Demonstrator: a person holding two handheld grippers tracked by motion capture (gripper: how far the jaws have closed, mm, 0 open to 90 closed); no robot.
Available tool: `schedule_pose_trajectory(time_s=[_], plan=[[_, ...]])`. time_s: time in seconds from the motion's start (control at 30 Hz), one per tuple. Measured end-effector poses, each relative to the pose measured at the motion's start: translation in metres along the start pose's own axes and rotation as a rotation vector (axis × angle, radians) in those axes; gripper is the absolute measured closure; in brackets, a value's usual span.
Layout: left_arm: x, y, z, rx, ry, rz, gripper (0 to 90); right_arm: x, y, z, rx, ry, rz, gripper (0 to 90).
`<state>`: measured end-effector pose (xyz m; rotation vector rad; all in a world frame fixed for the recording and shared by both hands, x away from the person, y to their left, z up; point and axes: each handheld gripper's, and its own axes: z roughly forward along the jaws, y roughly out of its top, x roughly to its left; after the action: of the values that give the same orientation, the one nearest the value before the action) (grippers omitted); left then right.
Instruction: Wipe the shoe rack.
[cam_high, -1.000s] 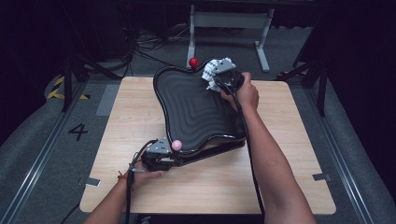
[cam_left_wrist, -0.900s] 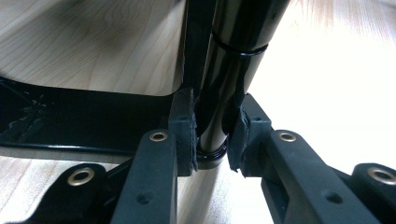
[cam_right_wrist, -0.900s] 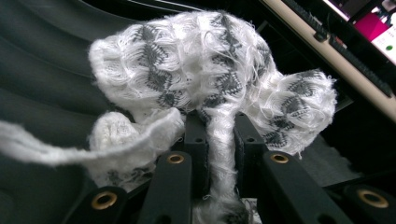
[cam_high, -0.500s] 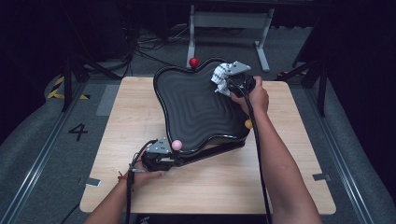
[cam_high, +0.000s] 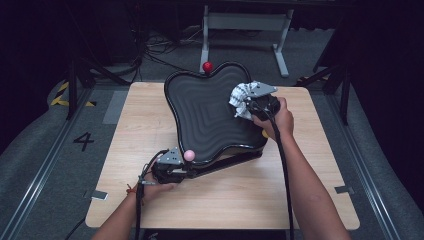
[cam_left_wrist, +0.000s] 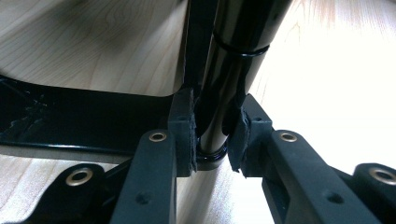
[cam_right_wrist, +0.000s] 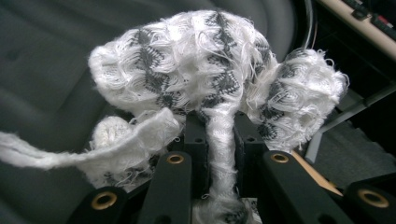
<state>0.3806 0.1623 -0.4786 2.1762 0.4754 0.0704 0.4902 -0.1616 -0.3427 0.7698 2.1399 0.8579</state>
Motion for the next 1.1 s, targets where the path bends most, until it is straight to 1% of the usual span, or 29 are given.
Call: schedule_pose_trajectory(time_s=[0.13,0.23,0.3,0.33,0.37,0.4,0.47,0.53,0.57,0.6,0.67,0.7,0.8,0.83,1.07,1.1], plan=[[-0.001,0.0,0.0,-0.004,0.003,-0.004,72.3,0.005,-0.006,-0.005,0.004,0.007,0.002,79.6],[0.0,0.0,0.001,-0.007,0.001,-0.014,72.2,0.008,-0.006,-0.006,0.007,0.009,-0.005,79.6],[0.001,0.0,0.001,-0.006,0.003,-0.013,72.2,0.013,-0.005,-0.006,0.002,0.032,-0.01,79.2],[0.001,0.0,0.001,-0.004,0.005,-0.015,72.3,0.02,-0.004,-0.004,0.0,0.024,-0.028,79.5],[0.002,0.001,0.001,-0.006,0.006,-0.013,72.3,0.02,-0.004,-0.004,0.0,0.024,-0.028,79.5],[0.002,0.001,0.001,-0.003,0.005,-0.016,72.3,0.024,-0.003,-0.004,0.001,0.026,-0.036,79.5],[0.002,0.001,0.001,-0.003,0.005,-0.016,72.3,0.03,-0.001,-0.003,-0.009,0.062,-0.04,79.2],[0.002,0.001,0.001,-0.003,0.006,-0.017,72.4,0.038,0.003,-0.002,-0.011,0.046,-0.067,79.3],[0.002,0.001,0.001,-0.003,0.006,-0.017,72.3,0.044,0.006,-0.002,-0.023,0.08,-0.067,79.2],[0.002,0.001,0.001,-0.004,0.004,-0.017,72.3,0.044,0.006,-0.002,-0.023,0.08,-0.067,79.2],[0.002,0.001,0.001,-0.003,0.005,-0.017,72.2,0.054,0.009,-0.002,-0.03,0.082,-0.089,79.2],[0.002,0.001,0.001,-0.005,0.005,-0.015,72.3,0.059,0.011,-0.002,-0.038,0.097,-0.094,79.2],[0.002,0.001,0.001,-0.006,0.004,-0.017,72.3,0.073,0.012,-0.004,-0.064,0.123,-0.112,79.3],[0.002,0.001,0.001,-0.005,0.004,-0.016,72.3,0.078,0.013,-0.005,-0.072,0.14,-0.111,79.2],[0.002,0.001,0.002,-0.011,0.005,-0.02,72.3,0.109,0.018,-0.008,-0.113,0.197,-0.152,78.6],[0.002,0.001,0.001,-0.006,0.005,-0.019,72.2,0.112,0.019,-0.008,-0.118,0.208,-0.157,78.6]])
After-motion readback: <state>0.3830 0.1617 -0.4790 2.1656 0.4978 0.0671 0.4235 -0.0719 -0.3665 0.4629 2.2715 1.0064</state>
